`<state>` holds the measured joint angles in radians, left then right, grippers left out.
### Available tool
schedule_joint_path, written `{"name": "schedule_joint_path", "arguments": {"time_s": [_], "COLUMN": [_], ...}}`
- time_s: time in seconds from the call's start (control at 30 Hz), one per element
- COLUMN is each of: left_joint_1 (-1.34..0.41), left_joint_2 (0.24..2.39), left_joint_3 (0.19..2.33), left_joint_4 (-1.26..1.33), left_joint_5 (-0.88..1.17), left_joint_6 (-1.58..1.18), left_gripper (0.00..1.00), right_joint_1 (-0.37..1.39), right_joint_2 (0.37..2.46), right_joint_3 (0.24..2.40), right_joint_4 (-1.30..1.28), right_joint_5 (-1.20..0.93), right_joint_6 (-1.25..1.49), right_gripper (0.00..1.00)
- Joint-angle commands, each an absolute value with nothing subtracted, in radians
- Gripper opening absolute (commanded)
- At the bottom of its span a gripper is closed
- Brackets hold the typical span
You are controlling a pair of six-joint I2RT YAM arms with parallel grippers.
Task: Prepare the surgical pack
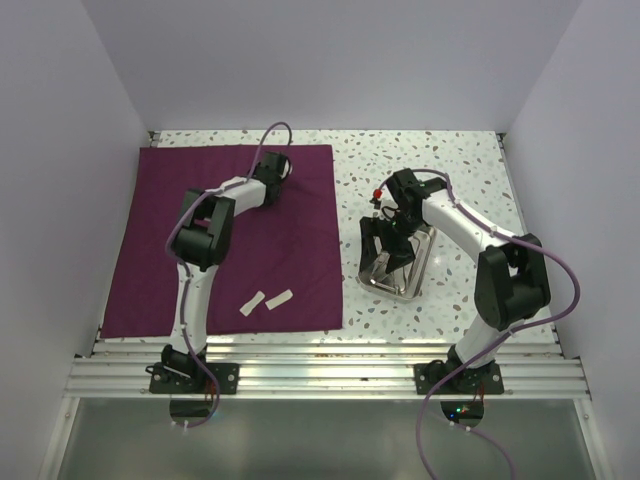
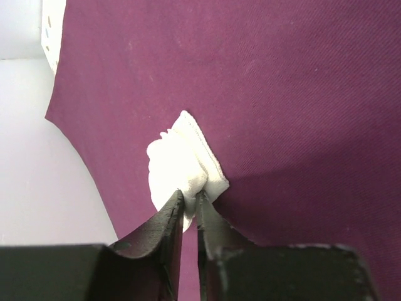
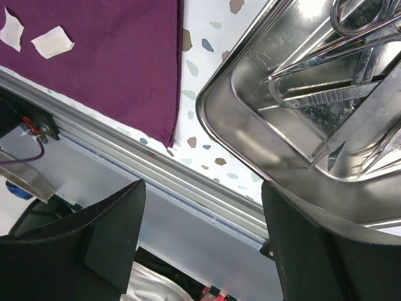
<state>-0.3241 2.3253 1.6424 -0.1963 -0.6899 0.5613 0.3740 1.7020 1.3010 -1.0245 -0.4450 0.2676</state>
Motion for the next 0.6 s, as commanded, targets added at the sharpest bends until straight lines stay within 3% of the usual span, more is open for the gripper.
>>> {"name": "schedule_joint_path", "arguments": {"time_s": [0.0,0.13,0.57], "left_joint_1": [-0.330,-0.333,-0.339], "left_joint_2": [2.252,2.246,2.244], "left_joint_3": [1.664,1.664,1.660], "left_joint_4": [-0.230,-0.241,-0.288], "left_joint_5": [-0.669,-0.663,-0.615], "left_joint_6": [0.517,0.502,0.465], "left_gripper": [0.20,0.24,0.25], "right_joint_1": [0.377,0.377,0.377], "right_joint_2": [1.686,1.686,1.693], "right_joint_3": [1.313,1.310,1.312], "right_joint_4": [-1.017,-1.014,-1.009], "right_joint_5": [-0.474,-0.480,-0.485], "right_joint_6": [0.268,0.267,0.270], "right_gripper": [0.79,0.79,0.79]}}
